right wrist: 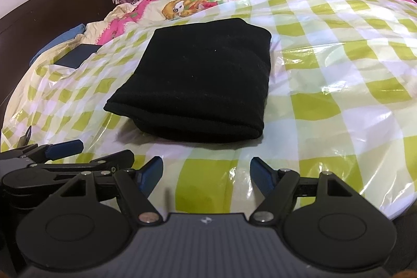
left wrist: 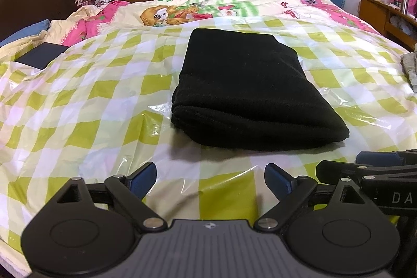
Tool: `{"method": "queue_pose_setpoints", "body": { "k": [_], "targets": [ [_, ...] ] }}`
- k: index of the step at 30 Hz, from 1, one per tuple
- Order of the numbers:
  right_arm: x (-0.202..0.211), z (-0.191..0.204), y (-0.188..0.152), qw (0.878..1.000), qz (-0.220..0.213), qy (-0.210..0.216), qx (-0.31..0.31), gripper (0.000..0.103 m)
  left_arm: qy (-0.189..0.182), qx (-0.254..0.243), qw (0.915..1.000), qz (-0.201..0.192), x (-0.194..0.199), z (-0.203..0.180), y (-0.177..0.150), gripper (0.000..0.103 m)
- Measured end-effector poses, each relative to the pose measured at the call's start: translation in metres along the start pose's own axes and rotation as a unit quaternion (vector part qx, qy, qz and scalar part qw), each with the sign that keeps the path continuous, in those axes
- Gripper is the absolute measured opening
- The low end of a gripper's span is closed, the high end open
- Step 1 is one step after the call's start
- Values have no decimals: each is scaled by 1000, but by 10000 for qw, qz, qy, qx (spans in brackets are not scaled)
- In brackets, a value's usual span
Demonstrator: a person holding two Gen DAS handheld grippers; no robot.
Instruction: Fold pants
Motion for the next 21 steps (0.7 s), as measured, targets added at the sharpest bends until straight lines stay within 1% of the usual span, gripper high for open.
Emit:
{"method": "queue_pose_setpoints", "body": {
  "k": [15,21],
  "targets": [
    [-1,0,-2,10000,35,-10,-18,75,25,-17,9999,111,1,-1,-3,102],
    [-1,-2,-2,9999,69,-115,-16,75,27,68,9999,115,1,1,-3,102]
  ]
}}
Point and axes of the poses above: each gripper's, at about its wrist camera, not at the fingertips, and x roughly against the way its jaws point, z to its left, y to its top, the point moved 5 cm from there along -x, roughly the way its jaws point, and after that the axes turned 4 degrees about y, right-handed, at the moved point
